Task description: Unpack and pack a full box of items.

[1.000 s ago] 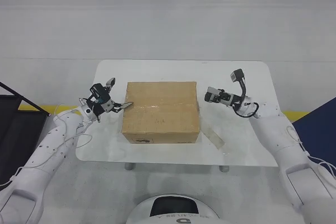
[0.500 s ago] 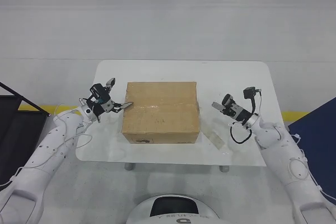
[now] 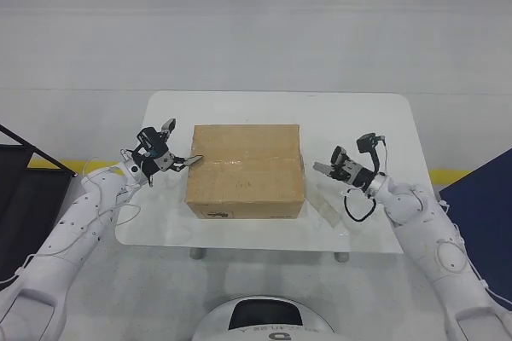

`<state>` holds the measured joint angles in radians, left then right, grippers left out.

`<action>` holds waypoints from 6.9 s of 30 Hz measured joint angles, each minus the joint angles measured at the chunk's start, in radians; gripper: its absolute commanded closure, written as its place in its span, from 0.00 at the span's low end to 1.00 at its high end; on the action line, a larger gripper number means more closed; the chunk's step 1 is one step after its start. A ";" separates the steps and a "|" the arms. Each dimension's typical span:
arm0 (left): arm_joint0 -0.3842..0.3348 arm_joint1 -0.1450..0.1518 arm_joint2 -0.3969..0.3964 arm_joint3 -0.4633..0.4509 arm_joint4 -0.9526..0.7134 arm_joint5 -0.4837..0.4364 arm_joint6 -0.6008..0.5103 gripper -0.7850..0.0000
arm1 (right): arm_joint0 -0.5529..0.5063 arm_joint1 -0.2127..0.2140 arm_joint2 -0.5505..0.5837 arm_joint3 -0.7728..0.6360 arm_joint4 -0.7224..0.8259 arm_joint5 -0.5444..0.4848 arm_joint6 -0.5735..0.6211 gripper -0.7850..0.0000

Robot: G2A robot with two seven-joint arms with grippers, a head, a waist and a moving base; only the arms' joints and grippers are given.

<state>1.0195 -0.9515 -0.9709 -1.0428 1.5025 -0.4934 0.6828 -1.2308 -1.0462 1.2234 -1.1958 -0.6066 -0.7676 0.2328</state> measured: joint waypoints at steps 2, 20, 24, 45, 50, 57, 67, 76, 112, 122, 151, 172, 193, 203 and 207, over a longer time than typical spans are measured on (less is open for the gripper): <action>0.000 0.000 0.000 0.000 0.000 0.000 0.000 0.00 | -0.037 0.006 0.009 -0.049 -0.140 0.019 -0.081 0.00; 0.000 0.000 0.000 0.000 0.000 0.000 0.000 0.00 | -0.191 -0.023 -0.112 -0.252 -0.706 0.474 -0.390 0.00; 0.000 0.000 0.000 0.000 0.000 0.000 0.000 0.00 | -0.160 -0.044 -0.142 -0.225 -0.681 0.583 -0.415 0.00; 0.000 0.000 0.000 0.000 0.000 0.000 0.000 0.00 | -0.222 -0.083 -0.065 -0.286 -0.541 0.846 -0.589 0.00; 0.000 0.000 0.000 0.000 0.000 0.000 0.000 0.00 | -0.290 -0.080 -0.013 -0.356 -0.538 0.882 -0.612 0.00; 0.000 0.000 0.000 0.000 0.000 0.000 0.000 0.00 | -0.369 -0.080 0.007 -0.508 -0.588 0.927 -0.558 0.00; 0.000 0.000 0.000 0.000 0.000 0.000 0.000 0.00 | -0.389 -0.100 -0.118 -0.723 -0.827 1.060 -0.408 0.00; 0.000 0.000 0.000 0.000 0.000 0.000 0.000 0.00 | -0.356 -0.132 -0.313 -0.812 -1.113 1.113 -0.285 0.00; 0.000 0.000 0.000 0.000 0.000 0.000 0.000 0.00 | -0.358 -0.102 -0.007 -0.465 -1.017 0.761 -0.151 0.00; 0.000 0.000 0.000 0.000 0.000 0.000 0.000 0.00 | -0.176 -0.142 -0.113 -0.340 -0.979 0.769 -0.109 0.00; 0.000 0.000 0.000 0.000 0.000 0.000 0.000 0.00 | -0.318 -0.172 -0.043 -0.591 -0.855 1.036 -0.328 0.00; 0.000 0.000 0.000 0.000 0.000 0.000 0.000 0.00 | -0.048 -0.309 -0.527 -0.566 -1.304 1.255 0.092 0.00; 0.000 0.000 0.000 0.000 0.000 0.000 0.000 0.00 | -0.037 -0.396 -0.583 -0.636 -1.258 1.030 0.239 0.00; 0.000 0.000 0.000 0.000 0.000 0.000 0.000 0.00 | -0.260 -0.306 -0.215 -0.876 -0.993 0.604 0.225 0.00; 0.000 0.000 0.000 0.000 0.000 0.000 0.000 0.00 | -0.376 -0.274 0.004 -0.920 -0.837 0.460 0.157 0.00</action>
<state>1.0195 -0.9515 -0.9709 -1.0428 1.5025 -0.4934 0.6828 -1.6065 -1.3202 1.2270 -2.1163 -1.4433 -0.3078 0.3900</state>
